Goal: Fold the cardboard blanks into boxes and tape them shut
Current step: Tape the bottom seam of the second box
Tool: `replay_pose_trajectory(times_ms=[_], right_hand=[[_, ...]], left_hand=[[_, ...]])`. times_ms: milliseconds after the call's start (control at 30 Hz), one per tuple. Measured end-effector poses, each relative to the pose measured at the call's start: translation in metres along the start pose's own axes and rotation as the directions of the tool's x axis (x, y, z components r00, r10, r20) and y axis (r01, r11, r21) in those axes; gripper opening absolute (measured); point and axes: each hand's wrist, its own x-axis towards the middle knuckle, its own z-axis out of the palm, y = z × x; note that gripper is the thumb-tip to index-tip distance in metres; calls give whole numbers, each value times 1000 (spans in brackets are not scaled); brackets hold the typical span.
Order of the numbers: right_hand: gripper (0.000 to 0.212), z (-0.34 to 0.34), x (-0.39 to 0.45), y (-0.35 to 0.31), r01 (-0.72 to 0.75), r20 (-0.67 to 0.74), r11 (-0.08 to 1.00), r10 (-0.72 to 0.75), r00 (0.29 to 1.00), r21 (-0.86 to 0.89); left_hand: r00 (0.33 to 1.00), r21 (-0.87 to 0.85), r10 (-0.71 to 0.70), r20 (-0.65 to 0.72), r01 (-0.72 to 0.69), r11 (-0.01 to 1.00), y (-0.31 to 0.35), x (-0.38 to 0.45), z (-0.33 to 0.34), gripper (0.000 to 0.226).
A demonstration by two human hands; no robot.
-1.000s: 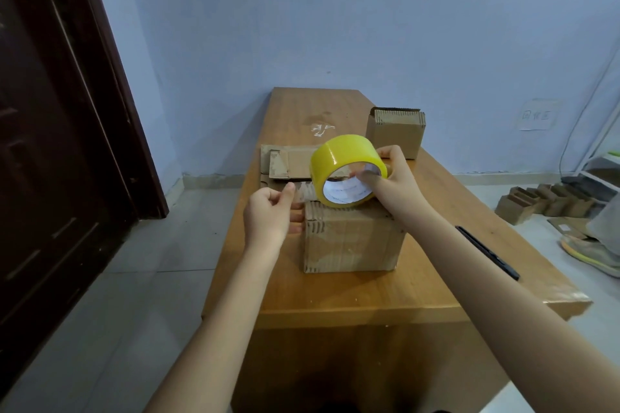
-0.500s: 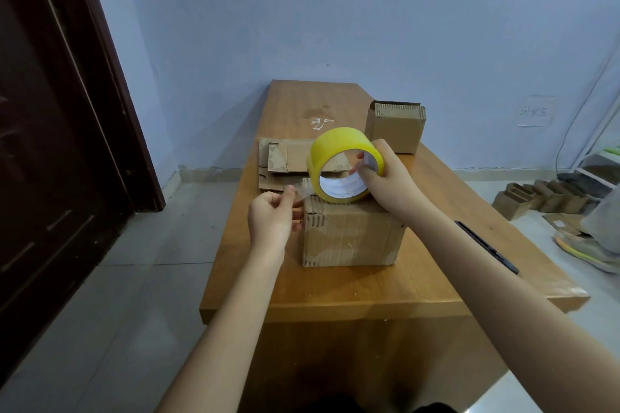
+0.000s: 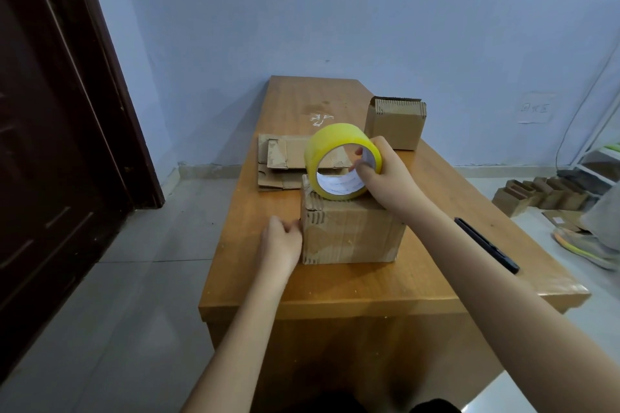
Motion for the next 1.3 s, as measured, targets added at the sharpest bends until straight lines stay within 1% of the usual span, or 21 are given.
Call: replay_pose_trajectory(times_ms=[33, 67, 100, 167, 233, 300, 367, 433, 500, 533, 567, 600, 633, 667, 700, 800, 933, 1000, 1100, 1200, 1300], right_hand=[[15, 0, -1, 0, 1, 2, 1000, -1, 1000, -1], [15, 0, -1, 0, 0, 4, 1000, 0, 1000, 0], [15, 0, -1, 0, 1, 4, 1000, -1, 1000, 3], [15, 0, -1, 0, 0, 6, 1000, 0, 1000, 11], [13, -1, -2, 1, -2, -6, 1000, 2, 1000, 17], [11, -3, -2, 3, -16, -11, 999, 16, 1000, 31], [21, -4, -3, 2, -40, -4, 998, 41, 999, 55], [23, -6, -4, -1, -72, 9, 993, 72, 997, 91], [21, -6, -5, -4, -96, 18, 989, 95, 995, 113], [21, -5, -5, -5, -103, 17, 988, 102, 995, 113], [19, -3, -5, -5, -109, 12, 987, 109, 994, 115], [17, 0, -4, -6, -113, 6, 985, 114, 994, 127], [15, 4, -4, -6, -115, -2, 983, 116, 993, 143], [15, 7, -3, -7, -112, -11, 982, 116, 993, 155], [16, 10, -3, -7, -107, -24, 982, 112, 993, 156], [20, 16, -4, -8, -75, -44, 990, 81, 996, 122], [20, 15, -8, -6, 5, -40, 999, -3, 999, 42], [17, 14, -10, -7, 14, -59, 999, -11, 998, 43], [17, 12, -11, -10, 18, -86, 990, -6, 996, 139], [21, 10, -12, -9, 22, -100, 975, 0, 995, 219], [32, 9, -13, -9, 38, -147, 957, 5, 989, 287]], left_hand=[[995, -9, 74, -62, -75, 997, -1, -4, -2, 29], [984, -92, 146, -106, -156, 984, 2, -8, -4, 28], [973, -214, 205, -109, -224, 951, 7, -12, -4, 32], [961, -442, 277, -4, -250, 862, 22, -21, 4, 46], [951, -481, 299, 73, -229, 846, 29, -31, 17, 54], [957, -422, 281, 66, -228, 877, 25, -37, 26, 57], [973, -361, 208, 104, -158, 919, 19, -38, 24, 57], [978, -247, 128, 167, -84, 965, 13, -36, 18, 73], [981, -107, 153, 123, -140, 984, 14, -32, 11, 89], [973, -18, 219, 71, -219, 976, 16, -31, 6, 89], [946, 94, 322, 32, -324, 941, 18, -30, 1, 84], [898, 208, 440, 23, -435, 876, 20, -28, -4, 76], [842, 299, 538, 44, -525, 797, 23, -25, -8, 67], [803, 373, 591, 79, -574, 729, 24, -22, -12, 59], [788, 444, 605, 112, -584, 679, 25, -19, -16, 54], [786, 627, 589, 187, -558, 544, 25, -14, -25, 50], [778, 643, 595, 203, -564, 519, 25, -14, -27, 45], [780, 663, 593, 199, -553, 505, 24, -14, -26, 43], [786, 680, 593, 176, -532, 504, 24, -15, -24, 43], [806, 664, 576, 139, -507, 550, 25, -15, -20, 49], [804, 689, 576, 146, -500, 524, 27, -15, -20, 48]])
